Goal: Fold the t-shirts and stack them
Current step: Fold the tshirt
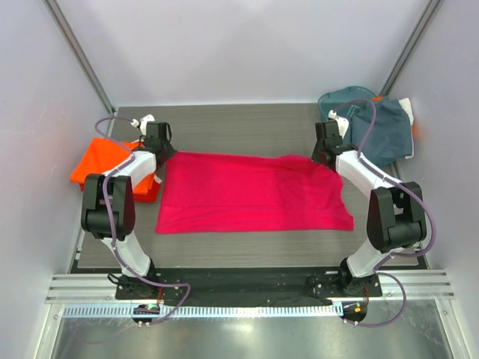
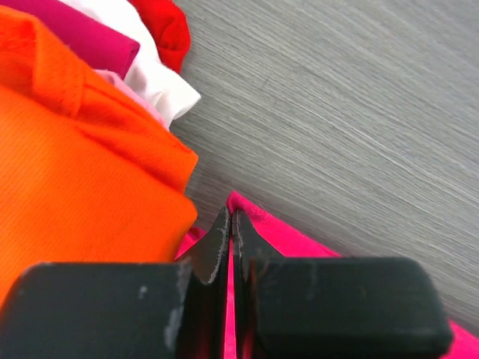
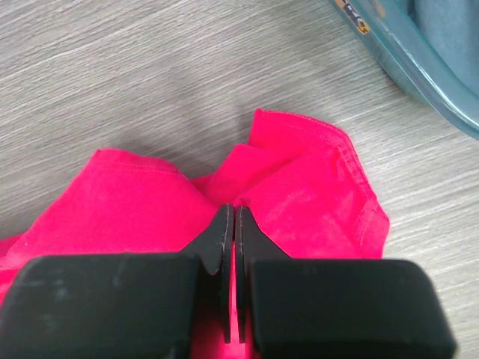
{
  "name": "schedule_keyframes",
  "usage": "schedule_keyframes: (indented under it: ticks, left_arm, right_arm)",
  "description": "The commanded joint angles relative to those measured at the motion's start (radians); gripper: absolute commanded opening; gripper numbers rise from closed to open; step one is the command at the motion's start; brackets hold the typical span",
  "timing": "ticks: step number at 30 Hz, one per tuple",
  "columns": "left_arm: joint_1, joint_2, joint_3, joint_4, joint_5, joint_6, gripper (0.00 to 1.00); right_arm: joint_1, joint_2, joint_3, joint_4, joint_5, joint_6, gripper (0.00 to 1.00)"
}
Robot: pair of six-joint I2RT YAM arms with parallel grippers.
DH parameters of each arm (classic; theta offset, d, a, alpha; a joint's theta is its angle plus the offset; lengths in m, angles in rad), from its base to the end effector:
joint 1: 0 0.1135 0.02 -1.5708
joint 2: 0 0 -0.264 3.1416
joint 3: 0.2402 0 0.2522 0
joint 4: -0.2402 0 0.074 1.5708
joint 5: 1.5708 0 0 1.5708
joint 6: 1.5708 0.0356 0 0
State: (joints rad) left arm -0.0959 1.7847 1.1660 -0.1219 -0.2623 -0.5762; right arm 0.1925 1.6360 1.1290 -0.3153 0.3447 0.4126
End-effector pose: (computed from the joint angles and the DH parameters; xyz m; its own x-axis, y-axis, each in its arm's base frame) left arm 0.3895 -0.0282 0.2052 -0.5098 -0.4796 -0.7142 -0.4481 0.8567 -0.2554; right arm 0.3494 0.0558 0.2317 -0.6405 0.2597 -0.7227 0.3302 0.9428 0.0461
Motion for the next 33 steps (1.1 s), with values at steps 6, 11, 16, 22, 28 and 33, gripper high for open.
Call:
schedule_keyframes:
  ticks: [6, 11, 16, 22, 28, 33]
  left_arm:
    - [-0.034, -0.122, -0.092, 0.094, -0.093, -0.024, 0.0]
    - [-0.05, -0.172, -0.163, 0.091, -0.104, -0.095, 0.0]
    - [-0.05, -0.248, -0.223, 0.105, -0.103, -0.152, 0.0]
    - [-0.05, -0.327, -0.279, 0.097, -0.149, -0.174, 0.0]
    - [-0.05, -0.372, -0.322, 0.084, -0.183, -0.201, 0.0]
    - [-0.048, -0.389, -0.348, 0.085, -0.198, -0.224, 0.0]
  right_arm:
    - [0.01, -0.111, -0.006, -0.014, 0.042, -0.043, 0.01]
    - [0.035, -0.123, 0.005, -0.05, 0.095, -0.077, 0.01]
    - [0.065, -0.131, -0.005, -0.062, 0.14, -0.092, 0.01]
    - [0.082, -0.153, -0.026, -0.064, 0.165, -0.092, 0.01]
    - [0.093, -0.185, -0.04, -0.07, 0.171, -0.09, 0.01]
    - [0.099, -0.214, -0.07, -0.076, 0.18, -0.089, 0.01]
